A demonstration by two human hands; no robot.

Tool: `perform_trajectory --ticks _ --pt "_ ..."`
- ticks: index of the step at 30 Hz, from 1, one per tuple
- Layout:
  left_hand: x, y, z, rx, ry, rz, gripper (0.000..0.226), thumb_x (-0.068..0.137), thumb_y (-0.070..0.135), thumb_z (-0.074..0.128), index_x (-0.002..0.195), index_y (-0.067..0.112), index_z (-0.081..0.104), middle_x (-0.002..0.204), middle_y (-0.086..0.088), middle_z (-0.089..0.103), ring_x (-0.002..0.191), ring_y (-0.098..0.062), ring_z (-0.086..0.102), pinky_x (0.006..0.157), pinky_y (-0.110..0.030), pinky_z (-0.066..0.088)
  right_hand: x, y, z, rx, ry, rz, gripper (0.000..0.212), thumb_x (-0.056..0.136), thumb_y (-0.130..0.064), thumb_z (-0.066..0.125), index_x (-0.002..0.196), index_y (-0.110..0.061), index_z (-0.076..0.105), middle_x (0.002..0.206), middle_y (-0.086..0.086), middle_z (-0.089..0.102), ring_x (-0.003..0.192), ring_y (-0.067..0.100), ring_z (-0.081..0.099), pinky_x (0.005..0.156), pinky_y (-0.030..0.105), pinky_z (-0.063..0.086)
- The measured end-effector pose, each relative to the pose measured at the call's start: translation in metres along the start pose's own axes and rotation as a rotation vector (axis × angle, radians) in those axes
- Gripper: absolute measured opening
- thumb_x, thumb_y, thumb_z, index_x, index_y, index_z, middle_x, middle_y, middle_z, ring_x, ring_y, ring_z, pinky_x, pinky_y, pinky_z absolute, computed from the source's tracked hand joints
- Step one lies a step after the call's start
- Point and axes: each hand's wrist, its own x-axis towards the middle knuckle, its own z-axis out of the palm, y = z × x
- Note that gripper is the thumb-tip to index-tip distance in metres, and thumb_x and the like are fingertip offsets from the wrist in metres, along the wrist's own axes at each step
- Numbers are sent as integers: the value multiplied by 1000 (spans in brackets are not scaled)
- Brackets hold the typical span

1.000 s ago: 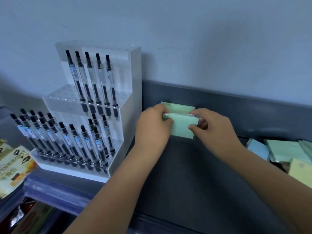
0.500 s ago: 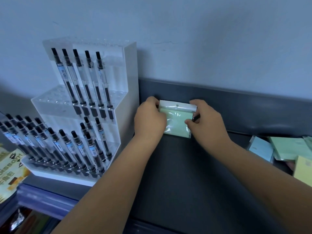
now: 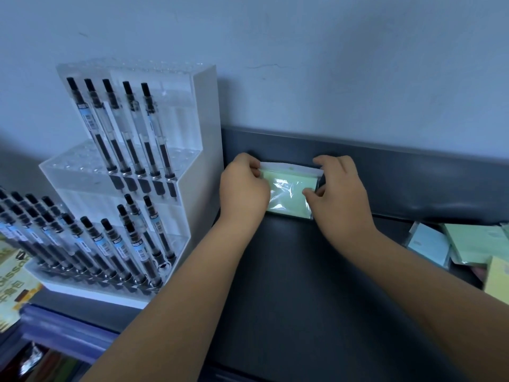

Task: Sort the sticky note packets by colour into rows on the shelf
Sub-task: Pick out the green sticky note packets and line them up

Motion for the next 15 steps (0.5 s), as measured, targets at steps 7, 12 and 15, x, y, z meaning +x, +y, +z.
perform_trajectory --ticks 7,12,15 --pt "0 -4 -2 39 -16 22 38 74 3 58 101 29 64 97 5 62 83 -16 61 71 -43 59 -3 2 0 -97 0 -20 36 85 -14 71 118 -20 60 119 -5 48 83 25 59 72 44 55" --pt "-4 -6 -5 169 -55 12 35 75 2 60 105 20 60 99 0 60 84 -20 59 70 -37 55 -5 2 0 -135 -2 -73 18 86 -14 70 102 -15 62 114 -3 49 78 25 58 67 43 55" --pt "-5 -5 -7 265 -107 -54 34 75 3 65 106 12 56 94 -2 60 84 -23 61 67 -38 53 -6 -1 0 -175 8 -96 30 85 -14 70 114 -15 62 118 -1 50 80 26 57 65 43 55"
